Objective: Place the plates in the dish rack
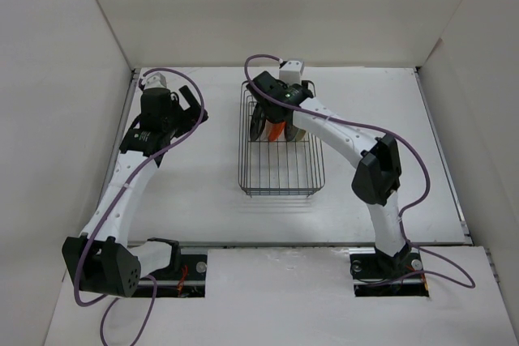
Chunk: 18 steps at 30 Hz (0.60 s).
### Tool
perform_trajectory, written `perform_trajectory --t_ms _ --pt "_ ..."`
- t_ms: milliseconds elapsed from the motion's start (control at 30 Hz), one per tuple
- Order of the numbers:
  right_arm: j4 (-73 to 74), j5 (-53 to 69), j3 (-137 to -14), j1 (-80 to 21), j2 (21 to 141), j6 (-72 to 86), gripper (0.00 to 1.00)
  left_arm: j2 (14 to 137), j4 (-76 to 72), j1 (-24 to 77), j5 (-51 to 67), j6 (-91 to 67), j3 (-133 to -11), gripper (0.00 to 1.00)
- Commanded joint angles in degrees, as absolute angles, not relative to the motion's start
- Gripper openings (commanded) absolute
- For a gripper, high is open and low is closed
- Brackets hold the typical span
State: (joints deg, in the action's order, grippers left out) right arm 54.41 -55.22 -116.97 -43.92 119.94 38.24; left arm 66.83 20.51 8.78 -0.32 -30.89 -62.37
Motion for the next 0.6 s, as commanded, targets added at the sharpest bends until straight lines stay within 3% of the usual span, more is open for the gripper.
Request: perform_trajectory --t_ms 0,33,167,233,267,433,567 --pt "54.0 -56.2 -118.5 -44.1 115.8 38.1 0.58 65.0 20.0 8.5 -1.2 -30.7 -63.2 1.00" --pt "54.0 -56.9 -118.5 -44.6 115.1 38.1 0.58 65.6 20.0 8.5 -1.2 -30.7 -63.2 1.00" --pt "54.6 -56.3 -117.7 -44.6 109.6 36.7 0.77 65.6 20.6 8.5 -1.9 -30.7 -63.7 1.00" --pt "48.5 -53.9 -112.9 -44.6 103.1 29.7 0.97 66.2 20.6 8.5 -2.5 -30.7 -64.3 1.00" --pt "45.6 -49.7 -110.2 -44.6 100.4 26.7 1.00 66.2 20.6 8.5 -2.5 -30.7 -65.0 1.00" --pt "36.0 -40.3 -94.0 -44.6 79.4 16.5 1.00 66.0 22.5 8.5 -3.8 -30.1 -67.8 1.00" --pt "39.3 -39.5 -88.8 -44.1 68.4 14.1 1.00 64.2 22.5 8.5 -6.3 -30.1 -68.3 1.00"
